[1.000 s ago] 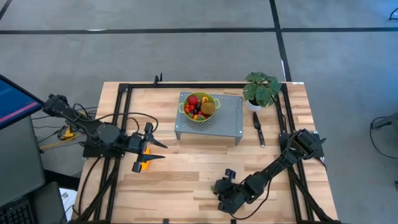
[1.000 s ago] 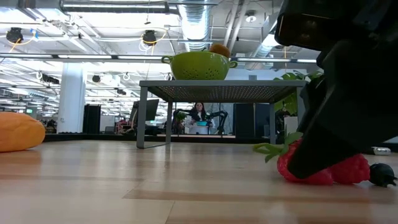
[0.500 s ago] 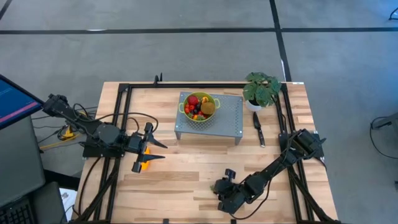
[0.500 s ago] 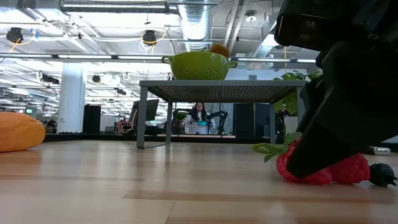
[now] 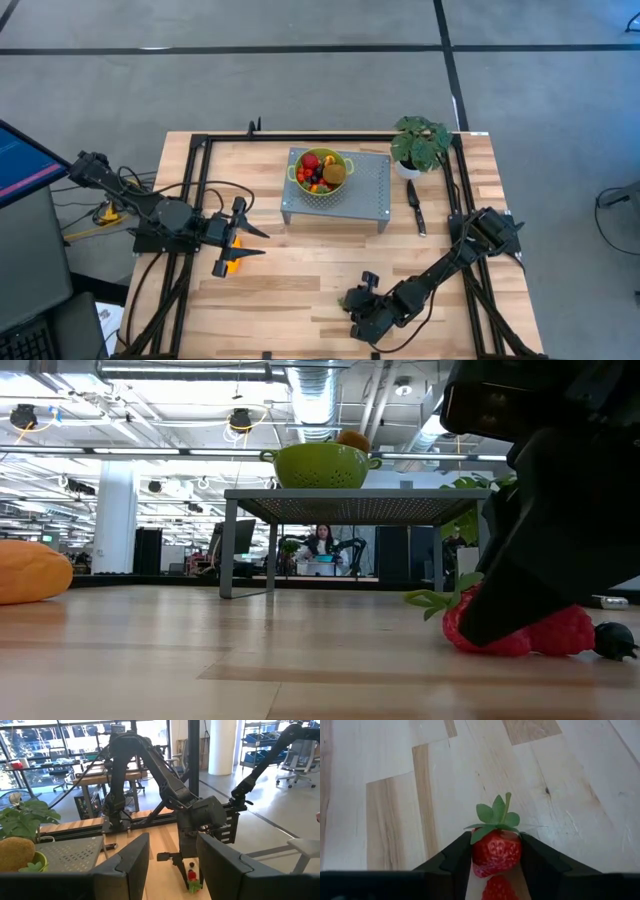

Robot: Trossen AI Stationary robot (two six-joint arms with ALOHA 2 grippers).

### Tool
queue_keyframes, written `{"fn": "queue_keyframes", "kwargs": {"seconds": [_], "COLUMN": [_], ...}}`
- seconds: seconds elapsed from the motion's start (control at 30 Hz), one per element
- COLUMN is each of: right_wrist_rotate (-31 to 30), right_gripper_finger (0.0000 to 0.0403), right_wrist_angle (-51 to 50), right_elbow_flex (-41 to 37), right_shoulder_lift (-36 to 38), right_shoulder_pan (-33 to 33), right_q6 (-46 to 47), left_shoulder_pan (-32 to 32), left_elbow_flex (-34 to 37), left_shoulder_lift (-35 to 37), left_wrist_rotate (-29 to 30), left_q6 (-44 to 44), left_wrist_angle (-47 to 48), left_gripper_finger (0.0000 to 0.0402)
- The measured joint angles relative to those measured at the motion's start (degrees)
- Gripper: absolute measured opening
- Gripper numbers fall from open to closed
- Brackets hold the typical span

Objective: Pick & Place Fruit
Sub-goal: Put the strawberry into the green strainer bowl on the shelf

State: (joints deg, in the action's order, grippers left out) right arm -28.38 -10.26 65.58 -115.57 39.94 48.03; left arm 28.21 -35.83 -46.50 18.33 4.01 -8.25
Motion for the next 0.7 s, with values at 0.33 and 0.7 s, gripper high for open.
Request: {"fn": "queue_keyframes", "kwargs": {"seconds": [0.33, 0.7], "right_wrist_rotate": [-0.02, -0.06], "right_gripper_finger": [0.0121, 0.0137], "right_wrist_angle": [1.98, 2.2], "right_elbow_flex": [-0.02, 5.0], "right_shoulder_lift": [0.01, 0.14], "right_shoulder_pan": [-0.33, -3.02], "right_q6": [-1.94, -14.86], "left_shoulder_pan": [0.01, 0.01], "left_elbow_flex": [0.0, 0.0], "left_shoulder_lift": [0.0, 0.0], "left_wrist_rotate": [0.18, 0.13], "left_q6": [0.0, 0.0], "left_wrist_angle": [0.0, -0.34], "left_gripper_finger": [0.0158, 0.0158]}}
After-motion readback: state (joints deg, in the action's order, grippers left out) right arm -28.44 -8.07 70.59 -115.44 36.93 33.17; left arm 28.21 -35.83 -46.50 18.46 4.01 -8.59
